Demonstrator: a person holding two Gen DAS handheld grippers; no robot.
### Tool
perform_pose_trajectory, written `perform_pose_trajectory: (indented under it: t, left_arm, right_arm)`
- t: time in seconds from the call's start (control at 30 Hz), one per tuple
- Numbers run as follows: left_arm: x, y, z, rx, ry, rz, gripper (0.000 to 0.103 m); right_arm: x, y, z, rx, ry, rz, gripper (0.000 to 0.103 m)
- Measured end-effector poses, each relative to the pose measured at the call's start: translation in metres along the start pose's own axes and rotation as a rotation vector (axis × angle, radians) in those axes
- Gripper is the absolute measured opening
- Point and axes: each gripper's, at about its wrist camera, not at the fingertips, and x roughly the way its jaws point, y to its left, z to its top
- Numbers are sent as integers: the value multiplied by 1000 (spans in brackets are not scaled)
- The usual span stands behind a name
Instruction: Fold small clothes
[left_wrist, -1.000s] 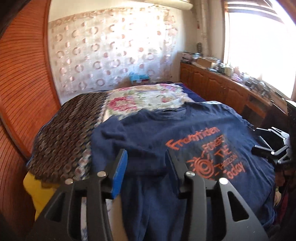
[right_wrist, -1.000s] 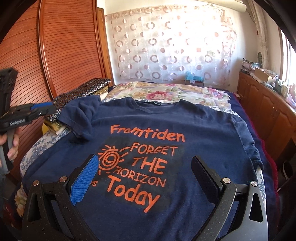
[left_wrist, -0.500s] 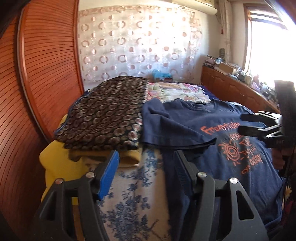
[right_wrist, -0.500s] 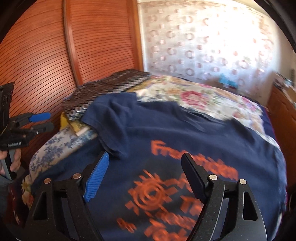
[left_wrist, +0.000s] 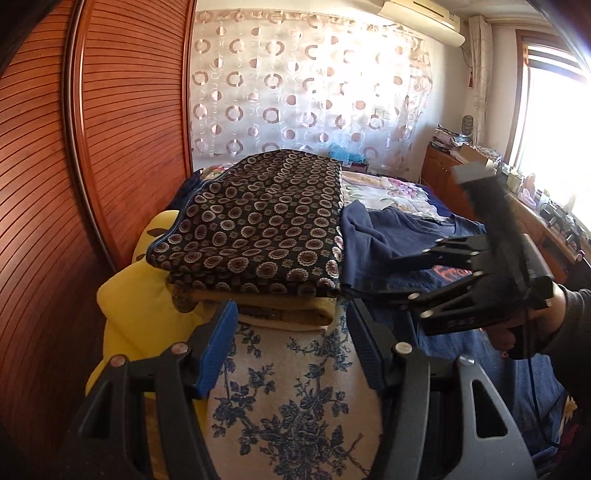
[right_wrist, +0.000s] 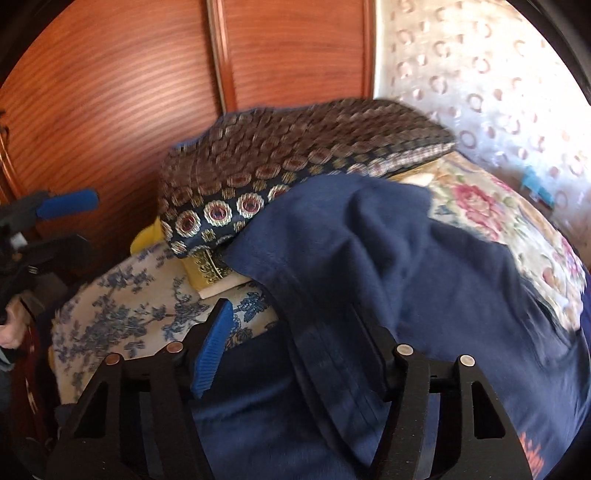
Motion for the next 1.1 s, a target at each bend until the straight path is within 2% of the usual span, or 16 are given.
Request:
perform_pose_trajectory:
  t: [0.1,0.13,0.3,0.37,0.47,0.67,0.87,0.9,0.93,0.97,1.0,1.1]
  left_arm:
    - [2,0,0,-1,4,-6,61]
    - [3,0,0,-1,3,-7,61]
    - [3,-2,1,-4,1,-17,61]
    - [2,-4,2,1,0,-18,61]
    - [1,-9,3,6,-5,-23,61]
    - [5,-25,4,25,-5,-48,61]
    - [17,-49,8,58,6,-83,61]
    - [19,-53,9,63,8,-87,61]
    - [22,-58,10,69,11,-93,61]
    - [25,-62,10,72,14,-98,61]
    - [27,-66,11,75,18,-102,61]
    - [34,-78,13,90,29,-109,61]
  right_arm:
    - [15,-2,-1,-26,42,-22,54]
    - [18,-4,-1,-30,47,-28,47]
    - [21,-10,-7,-52,39,-47,25]
    - [22,-14,-8,-51,26,-64,8]
    - [4,-24,-10,5,-32,-45,6]
    - [-39,-58,-15,107,-142,-55,5]
    - [-58,-101,-35,216,-129,-170,7]
    - [-58,-107,-39,233,-117,-195,10]
    - [-59,-116,-44,258,-106,-225,26]
    - [-61,-120,-47,276,-106,-230,48]
    - [-66,-123,-50,296,-112,-224,54]
    - [-82,-133,-61,325,-131,-225,56]
